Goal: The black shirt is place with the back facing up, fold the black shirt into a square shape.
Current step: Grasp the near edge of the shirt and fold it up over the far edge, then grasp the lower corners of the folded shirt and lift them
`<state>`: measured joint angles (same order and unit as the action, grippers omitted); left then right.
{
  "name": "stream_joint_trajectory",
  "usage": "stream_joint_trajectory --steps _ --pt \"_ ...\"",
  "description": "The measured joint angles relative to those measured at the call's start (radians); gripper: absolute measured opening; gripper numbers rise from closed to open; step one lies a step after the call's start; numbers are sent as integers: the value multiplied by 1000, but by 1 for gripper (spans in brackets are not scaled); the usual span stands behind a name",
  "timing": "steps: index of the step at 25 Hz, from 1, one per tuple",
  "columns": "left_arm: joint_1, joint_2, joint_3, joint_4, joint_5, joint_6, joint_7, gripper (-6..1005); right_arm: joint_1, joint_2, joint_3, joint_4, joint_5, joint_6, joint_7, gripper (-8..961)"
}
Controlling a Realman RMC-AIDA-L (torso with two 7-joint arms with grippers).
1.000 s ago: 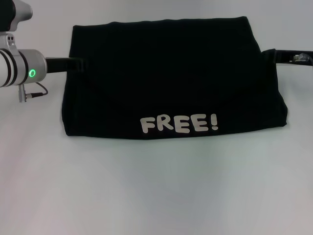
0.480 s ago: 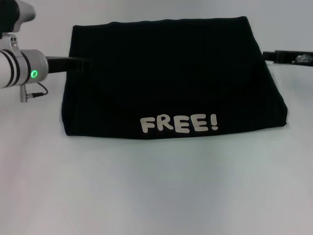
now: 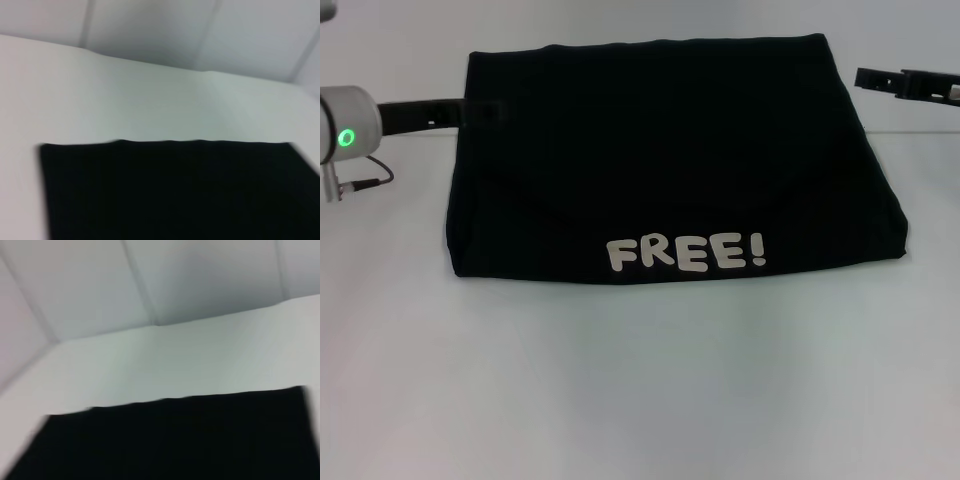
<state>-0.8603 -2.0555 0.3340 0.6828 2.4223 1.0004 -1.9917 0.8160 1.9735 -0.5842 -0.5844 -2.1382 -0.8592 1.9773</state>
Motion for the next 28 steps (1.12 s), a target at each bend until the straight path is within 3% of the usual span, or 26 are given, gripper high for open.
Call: stream_joint_trajectory --steps 4,9,16,22,28 --pt "74 -8 45 91 -77 218 38 805 -56 -28 0 -23 108 -178 0 759" --pt "176 -12 100 150 -108 315 75 875 -134 -46 2 -23 258 -316 -4 780" --pt "271 -23 177 144 -98 305 195 889 -163 -31 -30 -12 261 -339 -12 778" --pt "306 -38 215 149 -87 268 201 889 -163 -7 -32 -9 259 -331 -12 778" --pt "317 -45 246 134 -69 183 212 890 -156 -7 -30 -8 261 -325 -10 772"
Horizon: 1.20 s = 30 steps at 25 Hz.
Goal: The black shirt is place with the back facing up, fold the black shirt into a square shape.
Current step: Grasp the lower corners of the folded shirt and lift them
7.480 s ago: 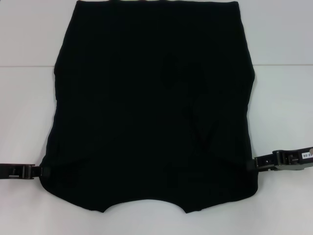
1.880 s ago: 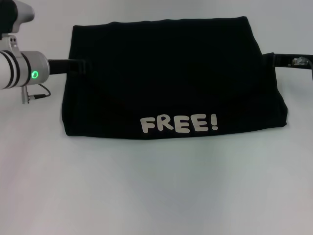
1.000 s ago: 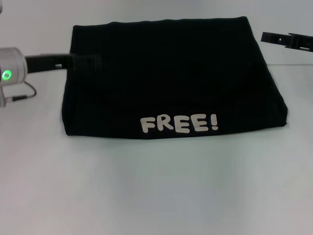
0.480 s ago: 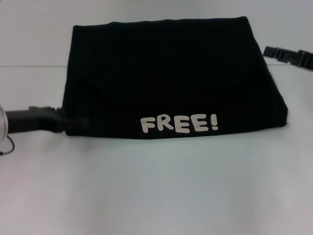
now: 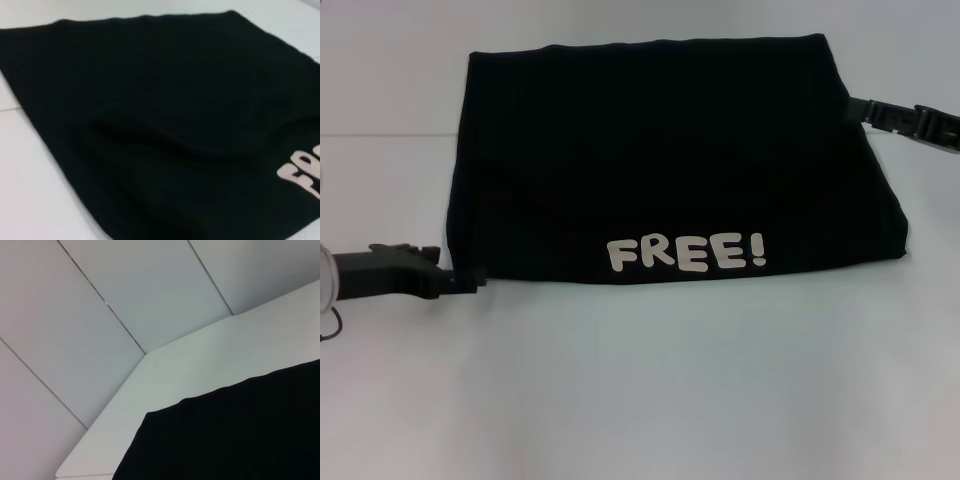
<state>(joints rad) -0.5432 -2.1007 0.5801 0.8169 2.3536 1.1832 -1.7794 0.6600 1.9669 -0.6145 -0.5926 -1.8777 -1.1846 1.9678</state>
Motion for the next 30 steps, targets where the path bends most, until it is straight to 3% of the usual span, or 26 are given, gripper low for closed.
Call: stream_joint_trajectory --steps 14,25,30 --pt "-27 -10 114 -41 4 -63 27 889 -17 -1 1 10 -5 3 7 726" --pt "-40 -2 130 -42 31 -83 17 739 -22 -7 1 11 -6 3 9 726" --pt "-46 -1 130 -45 32 -85 19 576 -25 -9 1 11 -6 3 9 727"
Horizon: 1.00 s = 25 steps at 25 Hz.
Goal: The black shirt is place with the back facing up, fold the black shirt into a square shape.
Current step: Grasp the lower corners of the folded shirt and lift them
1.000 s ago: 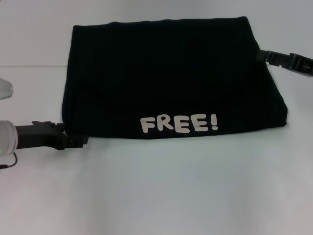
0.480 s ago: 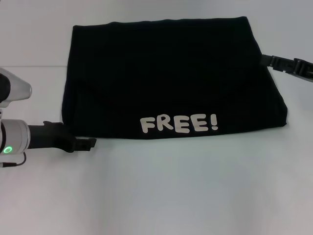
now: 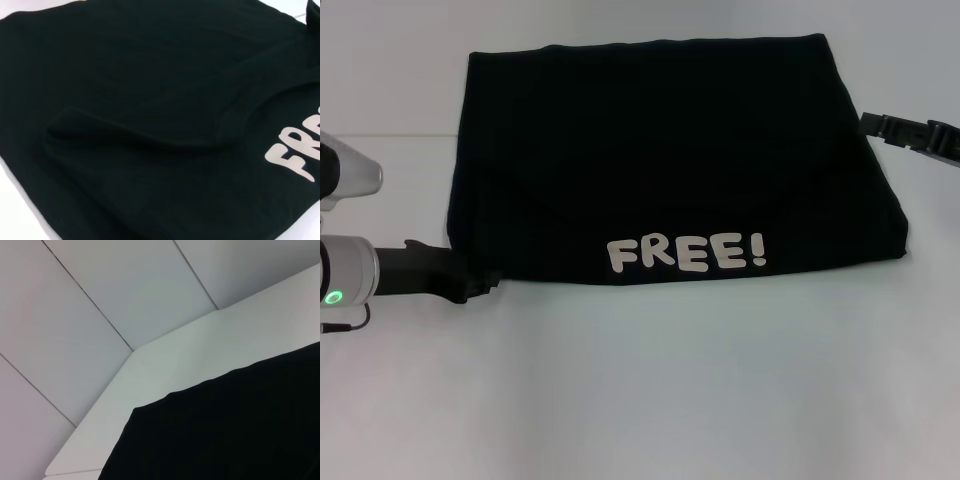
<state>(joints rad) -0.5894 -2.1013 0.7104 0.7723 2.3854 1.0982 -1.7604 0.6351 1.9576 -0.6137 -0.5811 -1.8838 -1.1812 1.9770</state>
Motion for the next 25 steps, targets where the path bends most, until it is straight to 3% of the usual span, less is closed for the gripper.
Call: stream_joint_trajectory --steps 9,15,25 --pt "-11 5 -1 0 0 -4 2 260 0 -11 -7 0 -23 9 10 727" --pt "-14 9 2 3 0 -4 3 42 27 -31 -8 0 -225 77 130 727" --pt "-24 10 8 0 0 -10 7 30 108 -17 -28 76 -452 182 230 726"
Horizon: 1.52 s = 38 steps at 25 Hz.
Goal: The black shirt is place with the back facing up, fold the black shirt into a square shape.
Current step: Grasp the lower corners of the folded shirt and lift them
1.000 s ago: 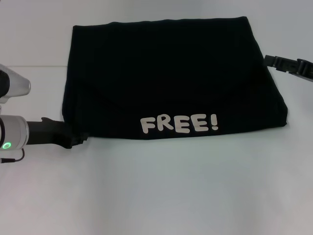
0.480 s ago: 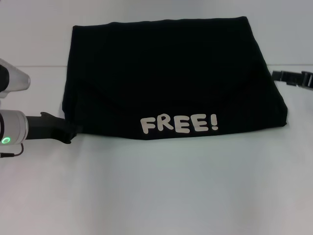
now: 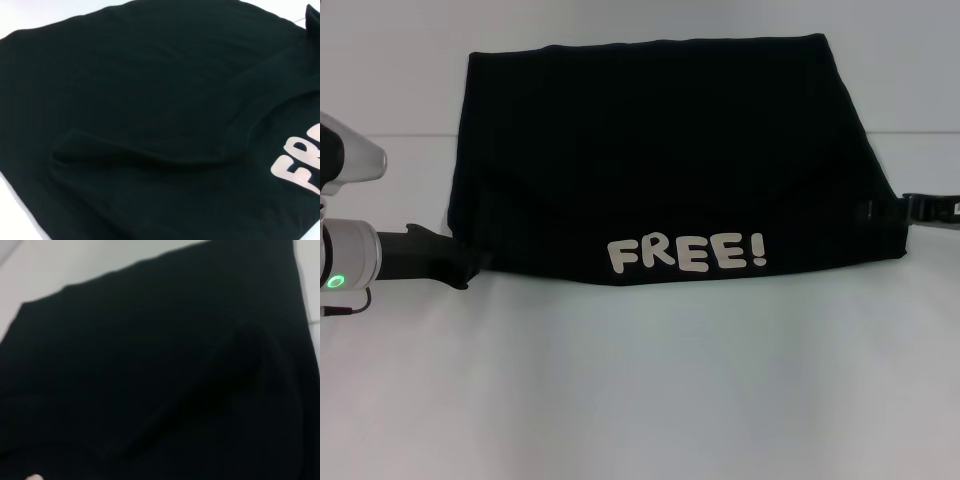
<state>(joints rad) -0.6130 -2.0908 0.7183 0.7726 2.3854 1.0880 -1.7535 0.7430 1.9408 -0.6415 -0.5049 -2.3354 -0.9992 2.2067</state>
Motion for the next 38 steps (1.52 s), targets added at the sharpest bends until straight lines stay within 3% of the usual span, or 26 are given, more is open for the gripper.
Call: stream_joint_trajectory --steps 5,11,22,27,33,35,38 --pt "-4 1 1 0 0 0 0 30 -1 10 -9 18 -12 66 2 726" --pt "-6 3 -3 0 0 -1 -2 31 -9 3 -8 39 -11 62 8 726" --pt "-18 3 0 1 0 -8 -2 30 -1 22 -15 51 -11 66 9 727" --pt "-18 3 1 -4 0 -16 -2 30 -9 20 -15 51 -12 67 9 618" --pt "-18 3 -2 -11 0 -16 -2 30 -17 19 -13 50 -10 72 -1 381" --pt "-18 3 -3 -11 0 -16 -2 31 -17 19 -14 49 -11 72 -3 173" --pt "-17 3 -4 -13 -3 -16 -2 31 -17 17 -14 49 -12 71 -7 103"
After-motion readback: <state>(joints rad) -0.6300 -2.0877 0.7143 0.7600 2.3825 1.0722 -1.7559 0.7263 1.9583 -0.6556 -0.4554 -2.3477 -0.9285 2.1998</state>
